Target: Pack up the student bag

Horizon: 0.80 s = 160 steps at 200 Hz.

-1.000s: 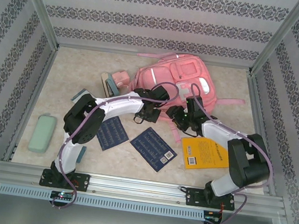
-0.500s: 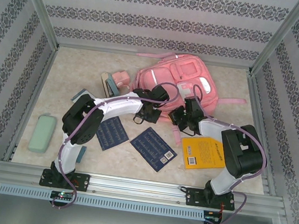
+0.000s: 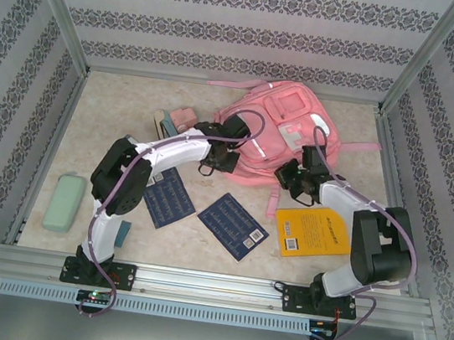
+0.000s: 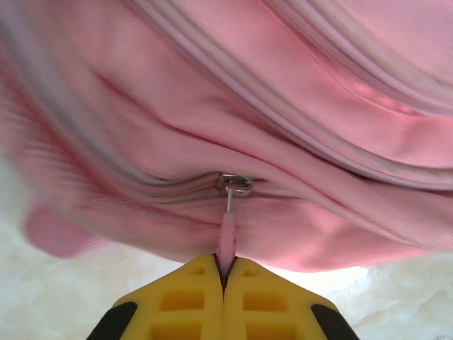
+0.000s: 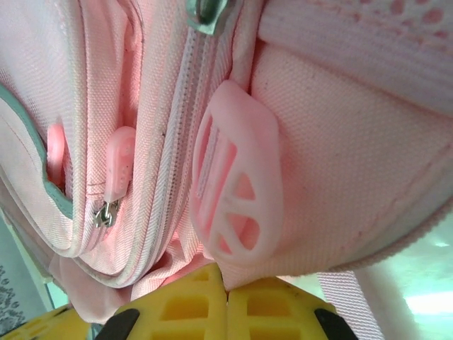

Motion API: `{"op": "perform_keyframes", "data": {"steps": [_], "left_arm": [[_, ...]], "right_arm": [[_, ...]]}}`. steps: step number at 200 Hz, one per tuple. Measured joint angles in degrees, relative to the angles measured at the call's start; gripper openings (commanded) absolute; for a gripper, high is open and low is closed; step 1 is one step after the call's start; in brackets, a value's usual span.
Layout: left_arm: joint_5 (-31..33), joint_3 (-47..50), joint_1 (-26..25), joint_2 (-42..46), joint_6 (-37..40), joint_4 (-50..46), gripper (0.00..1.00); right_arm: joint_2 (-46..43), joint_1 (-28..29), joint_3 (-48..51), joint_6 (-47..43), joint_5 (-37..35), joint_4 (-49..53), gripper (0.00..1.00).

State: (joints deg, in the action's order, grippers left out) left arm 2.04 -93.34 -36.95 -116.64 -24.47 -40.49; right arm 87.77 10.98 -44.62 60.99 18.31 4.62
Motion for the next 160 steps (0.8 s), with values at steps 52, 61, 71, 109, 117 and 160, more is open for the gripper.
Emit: {"op": "perform_keyframes", "data": {"steps": [52, 61, 71, 109, 117, 160], "left_arm": [[1.09, -6.56, 4.85, -4.33, 2.75, -1.99, 0.0], [0.96, -7.41, 5.11, -5.2, 3.54, -2.01, 0.0], [0.7, -7.85, 5.16, -5.77, 4.44, -1.99, 0.0], [-3.34, -6.21, 5.14, -5.11, 7.19, -0.04, 0.0], [-4.33, -5.01, 5.14, -4.5, 7.63, 0.81, 0.0], [-9.92, 0.39, 3.04, -0.66, 7.91, 4.68, 0.0]], "right_arm": [[-2.23, -7.85, 0.0, -6.73, 0.2, 5.97, 0.0], [-2.25, -8.46, 0.0, -7.93, 0.5, 6.49, 0.0], [-2.25, -9.01, -0.13, -9.05, 0.72, 7.15, 0.0], [-1.07, -11.26, -3.61, -14.4, 0.59, 11.56, 0.0], [-0.28, -11.82, -4.76, -15.37, 0.48, 12.52, 0.0], [5.55, -16.26, -11.32, -19.45, 0.04, 17.25, 0.22]]}}
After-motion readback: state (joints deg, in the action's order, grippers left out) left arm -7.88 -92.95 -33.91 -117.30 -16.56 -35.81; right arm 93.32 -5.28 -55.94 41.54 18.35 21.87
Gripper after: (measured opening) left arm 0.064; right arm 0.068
